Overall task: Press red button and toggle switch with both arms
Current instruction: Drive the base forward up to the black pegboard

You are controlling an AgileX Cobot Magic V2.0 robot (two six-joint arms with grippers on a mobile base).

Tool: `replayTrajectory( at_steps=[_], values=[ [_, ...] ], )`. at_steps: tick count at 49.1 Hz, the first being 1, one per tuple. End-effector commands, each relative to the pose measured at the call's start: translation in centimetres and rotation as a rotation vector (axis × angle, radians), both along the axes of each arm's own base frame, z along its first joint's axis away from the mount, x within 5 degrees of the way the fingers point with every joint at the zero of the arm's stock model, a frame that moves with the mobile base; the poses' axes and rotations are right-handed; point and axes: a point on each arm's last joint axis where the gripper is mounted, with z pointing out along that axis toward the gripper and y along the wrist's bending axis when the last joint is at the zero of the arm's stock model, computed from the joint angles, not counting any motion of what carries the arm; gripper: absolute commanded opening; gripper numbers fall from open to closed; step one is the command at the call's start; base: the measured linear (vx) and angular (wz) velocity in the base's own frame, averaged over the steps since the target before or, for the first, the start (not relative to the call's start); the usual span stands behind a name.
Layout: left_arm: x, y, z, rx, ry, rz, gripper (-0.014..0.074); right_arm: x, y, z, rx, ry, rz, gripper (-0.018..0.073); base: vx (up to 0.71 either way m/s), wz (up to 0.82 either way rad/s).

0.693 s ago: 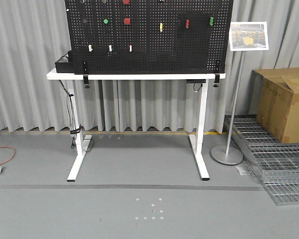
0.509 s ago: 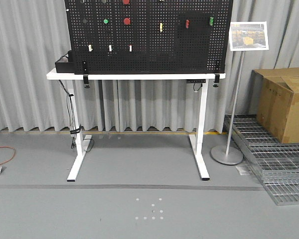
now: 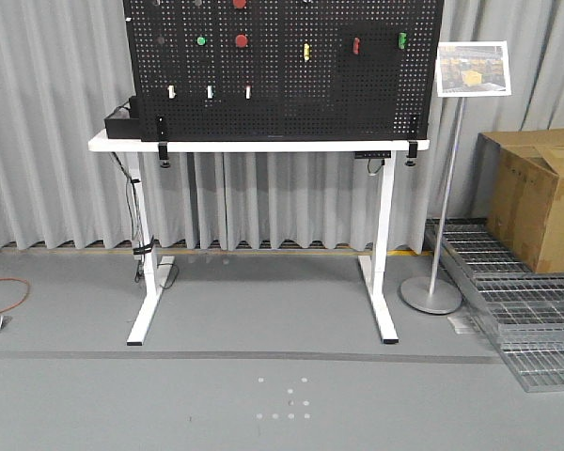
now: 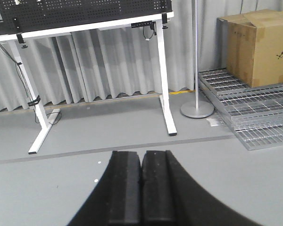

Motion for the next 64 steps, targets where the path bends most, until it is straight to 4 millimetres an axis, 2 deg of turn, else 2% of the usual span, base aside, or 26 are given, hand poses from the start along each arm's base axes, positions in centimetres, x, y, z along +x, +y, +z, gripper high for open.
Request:
replayTrajectory(
  at_steps=[1,25,64],
  values=[
    [0.0,0.02,-0.3,-0.031,-0.056,0.002,0.0002,0.0,-0.05,0.5,-0.019,-0.093,-0.005,-0.0003,0.12,0.0],
    [0.0,0.02,-0.3,-0.031,-0.056,0.002,0.0002,0.0,-0.05,0.5,-0.019,-0.093,-0.005,-0.0003,0.28,-0.03],
    [0.0,0.02,-0.3,-0.031,-0.056,0.002,0.0002,0.0,-0.05,0.53,-0.019,-0.096,-0.005,-0.0003,0.46,0.04]
  ],
)
